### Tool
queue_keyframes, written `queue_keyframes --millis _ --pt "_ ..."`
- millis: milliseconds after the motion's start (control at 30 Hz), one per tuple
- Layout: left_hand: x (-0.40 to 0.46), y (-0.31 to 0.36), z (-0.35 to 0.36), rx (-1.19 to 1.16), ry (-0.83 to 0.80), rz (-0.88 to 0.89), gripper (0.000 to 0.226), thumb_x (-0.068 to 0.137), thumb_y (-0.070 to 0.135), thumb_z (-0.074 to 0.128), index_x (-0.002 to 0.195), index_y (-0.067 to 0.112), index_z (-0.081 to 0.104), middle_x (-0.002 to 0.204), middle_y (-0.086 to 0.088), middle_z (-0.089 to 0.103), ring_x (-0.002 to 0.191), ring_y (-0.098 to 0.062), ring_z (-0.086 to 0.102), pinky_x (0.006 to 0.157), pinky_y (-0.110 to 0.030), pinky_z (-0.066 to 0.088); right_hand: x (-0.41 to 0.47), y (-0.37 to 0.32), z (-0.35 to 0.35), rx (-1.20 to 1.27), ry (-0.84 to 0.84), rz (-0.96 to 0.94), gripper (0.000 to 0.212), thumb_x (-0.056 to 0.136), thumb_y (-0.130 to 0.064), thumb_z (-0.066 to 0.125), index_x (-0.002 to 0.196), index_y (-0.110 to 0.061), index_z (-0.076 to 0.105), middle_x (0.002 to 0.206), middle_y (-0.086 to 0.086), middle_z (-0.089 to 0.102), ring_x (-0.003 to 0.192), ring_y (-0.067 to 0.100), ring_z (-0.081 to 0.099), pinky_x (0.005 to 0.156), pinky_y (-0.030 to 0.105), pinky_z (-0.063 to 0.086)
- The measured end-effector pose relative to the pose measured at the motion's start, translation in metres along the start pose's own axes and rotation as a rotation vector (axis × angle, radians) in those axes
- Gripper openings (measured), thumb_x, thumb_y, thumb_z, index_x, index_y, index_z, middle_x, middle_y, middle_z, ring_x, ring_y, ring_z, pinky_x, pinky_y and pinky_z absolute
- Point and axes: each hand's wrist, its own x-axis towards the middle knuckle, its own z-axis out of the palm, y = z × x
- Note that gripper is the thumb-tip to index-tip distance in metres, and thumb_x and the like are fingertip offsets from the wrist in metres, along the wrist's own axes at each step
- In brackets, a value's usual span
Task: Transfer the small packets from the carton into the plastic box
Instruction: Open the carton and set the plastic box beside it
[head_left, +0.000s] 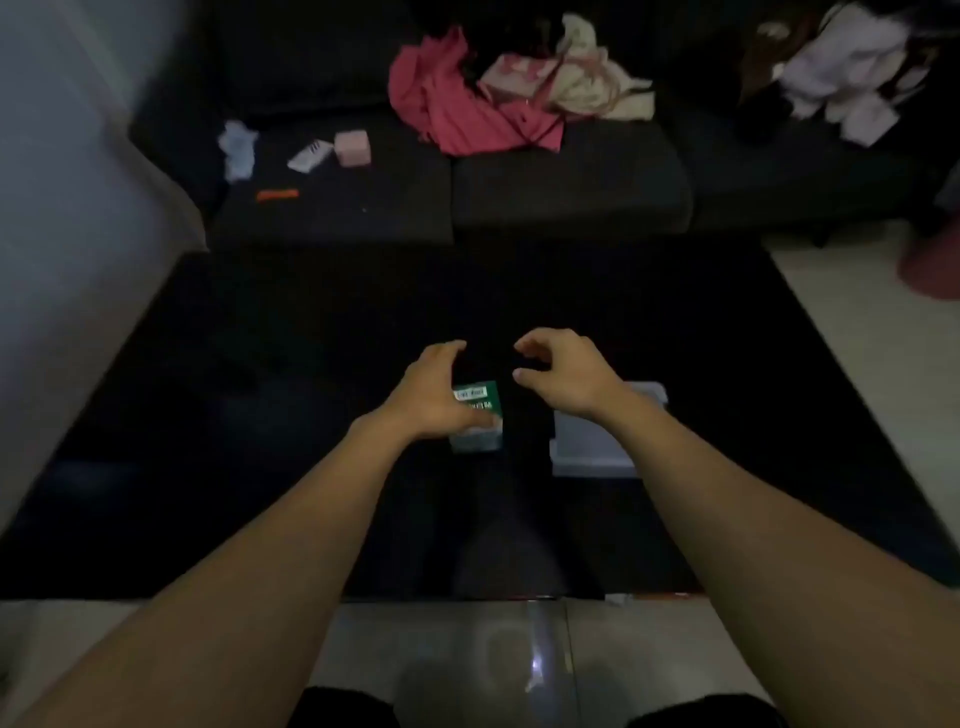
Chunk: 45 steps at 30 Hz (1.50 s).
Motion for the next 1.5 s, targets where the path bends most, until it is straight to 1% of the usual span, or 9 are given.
queue_keyframes --millis 100,300,533,833,967,1033,1200,1300,1500 --pt "0.011 -0.032 0.033 0.049 -0.062 0.013 0.136 0.058 0.030 0.098 0.162 0.018 0.011 0.165 -0.004 0.019 0.149 -0.023 0.028 0.120 -0.042 0.032 0.009 0.023 0.030 -0.103 -0.038 -0.120 0.053 0.089 -0.019 0.072 0.140 -0.015 0.056 0.138 0.004 0.059 0.128 0.018 0.054 0.102 0.023 0.041" --pt "0.013 -0.076 0.075 0.011 0.259 0.164 0.084 0.074 0.015 0.089 0.145 0.012 0.045 0.139 -0.003 0.048 0.122 -0.017 0.053 0.101 -0.027 0.042 0.014 0.051 0.077 -0.052 0.002 -0.168 0.047 0.088 -0.015 0.072 0.133 -0.017 0.060 0.129 0.003 0.064 0.116 0.018 0.061 0.101 0.034 0.051" --pt "-0.053 -0.097 0.075 -0.043 0.315 0.224 0.081 0.069 0.006 0.089 0.140 0.011 0.052 0.130 0.002 0.050 0.119 -0.016 0.055 0.098 -0.026 0.044 -0.039 0.025 0.105 -0.023 -0.063 -0.219 0.043 0.084 -0.011 0.078 0.125 -0.015 0.064 0.116 0.001 0.066 0.103 0.016 0.066 0.086 0.040 0.060" --pt "-0.082 -0.087 0.065 -0.011 0.130 0.207 0.092 0.070 -0.001 0.085 0.149 0.016 0.041 0.142 -0.002 0.049 0.131 -0.018 0.050 0.100 -0.026 0.043 -0.069 0.015 0.120 -0.221 -0.128 -0.250 0.052 0.075 -0.021 0.084 0.123 -0.017 0.063 0.107 -0.004 0.066 0.094 0.008 0.065 0.074 0.021 0.054" --pt "-0.080 -0.106 0.085 -0.211 0.157 0.133 0.132 0.060 0.010 0.096 0.161 0.021 0.013 0.160 -0.002 0.033 0.143 -0.019 0.040 0.114 -0.035 0.041 -0.057 0.014 0.126 -0.261 -0.104 -0.275 0.054 0.068 -0.033 0.090 0.115 -0.019 0.068 0.103 -0.004 0.069 0.094 0.008 0.066 0.076 0.023 0.054" --pt "-0.080 -0.117 0.100 -0.374 0.256 0.066 0.140 0.056 0.014 0.099 0.162 0.022 0.007 0.158 0.001 0.037 0.139 -0.015 0.044 0.105 -0.022 0.043 -0.048 0.016 0.129 -0.192 -0.101 -0.288 0.057 0.069 -0.037 0.090 0.119 -0.019 0.068 0.106 -0.007 0.068 0.094 0.003 0.063 0.073 0.016 0.048" --pt "-0.060 -0.124 0.113 -0.521 0.450 0.090 0.103 0.059 0.007 0.096 0.148 0.014 0.044 0.118 0.010 0.063 0.105 -0.001 0.065 0.073 -0.002 0.047 -0.027 0.025 0.139 -0.135 -0.012 -0.297 0.050 0.076 -0.035 0.085 0.121 -0.020 0.069 0.105 -0.006 0.072 0.085 -0.005 0.062 0.066 0.008 0.045" --pt "-0.046 -0.123 0.102 -0.434 0.434 0.168 0.091 0.058 0.008 0.094 0.139 0.016 0.054 0.109 0.014 0.067 0.093 0.012 0.066 0.073 -0.005 0.050 -0.015 0.026 0.134 -0.156 0.036 -0.306 0.047 0.074 -0.039 0.086 0.115 -0.022 0.072 0.100 -0.007 0.073 0.083 -0.005 0.062 0.063 0.006 0.043" --pt "-0.036 -0.122 0.089 -0.236 0.485 0.269 0.093 0.059 0.011 0.093 0.141 0.025 0.051 0.118 0.013 0.066 0.105 0.000 0.065 0.086 -0.015 0.054 0.000 0.023 0.128 -0.186 0.053 -0.289 0.046 0.071 -0.038 0.085 0.113 -0.024 0.073 0.100 -0.008 0.073 0.088 0.000 0.066 0.071 0.017 0.053"
